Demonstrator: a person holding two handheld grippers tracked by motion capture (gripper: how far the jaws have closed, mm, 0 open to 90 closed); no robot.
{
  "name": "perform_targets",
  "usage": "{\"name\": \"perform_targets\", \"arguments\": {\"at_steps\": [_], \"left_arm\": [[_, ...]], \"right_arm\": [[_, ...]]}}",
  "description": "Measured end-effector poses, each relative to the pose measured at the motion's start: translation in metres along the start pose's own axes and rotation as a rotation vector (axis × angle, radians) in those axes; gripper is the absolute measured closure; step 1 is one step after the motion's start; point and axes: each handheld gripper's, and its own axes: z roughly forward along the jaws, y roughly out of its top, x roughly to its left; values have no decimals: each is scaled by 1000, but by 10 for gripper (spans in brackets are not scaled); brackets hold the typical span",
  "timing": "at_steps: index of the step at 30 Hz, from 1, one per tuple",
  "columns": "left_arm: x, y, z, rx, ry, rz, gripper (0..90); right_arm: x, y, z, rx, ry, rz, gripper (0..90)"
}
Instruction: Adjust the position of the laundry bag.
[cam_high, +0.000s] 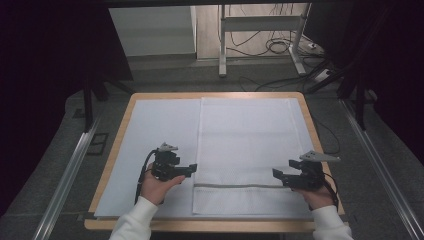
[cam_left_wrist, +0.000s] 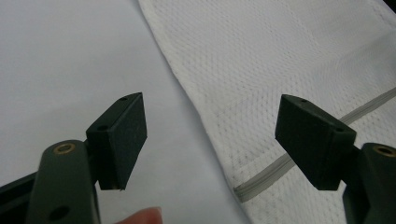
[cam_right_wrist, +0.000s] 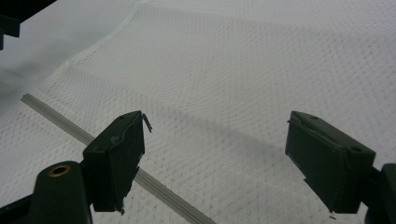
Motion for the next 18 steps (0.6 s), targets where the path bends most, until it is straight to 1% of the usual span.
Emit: {"name": "perform_targets", "arguments": {"at_steps": [2, 4, 5, 9, 12, 15, 16, 18], "left_arm": [[-2, 1, 5, 12, -10, -4, 252], [-2, 1, 7, 19, -13, -1, 254], [-2, 0, 9, 23, -14, -7, 254], [-1, -3, 17, 48, -22, -24, 268], [-1, -4, 19, 57, -24, -20, 273], [1, -3, 23, 62, -30, -27, 274], [2, -4, 26, 70, -36, -35, 279], [3, -4, 29, 78, -39, -37, 284]], "right_arm": [[0, 0, 1, 2, 1, 0, 193], [1, 0, 1, 6, 0, -1, 193], [1, 0, 1, 6, 0, -1, 193], [2, 1, 2, 9, 3, -7, 193], [2, 1, 2, 8, 3, -7, 193], [2, 1, 2, 8, 0, -7, 193], [2, 1, 2, 9, 0, -7, 193], [2, 1, 3, 11, -3, -7, 194]]}}
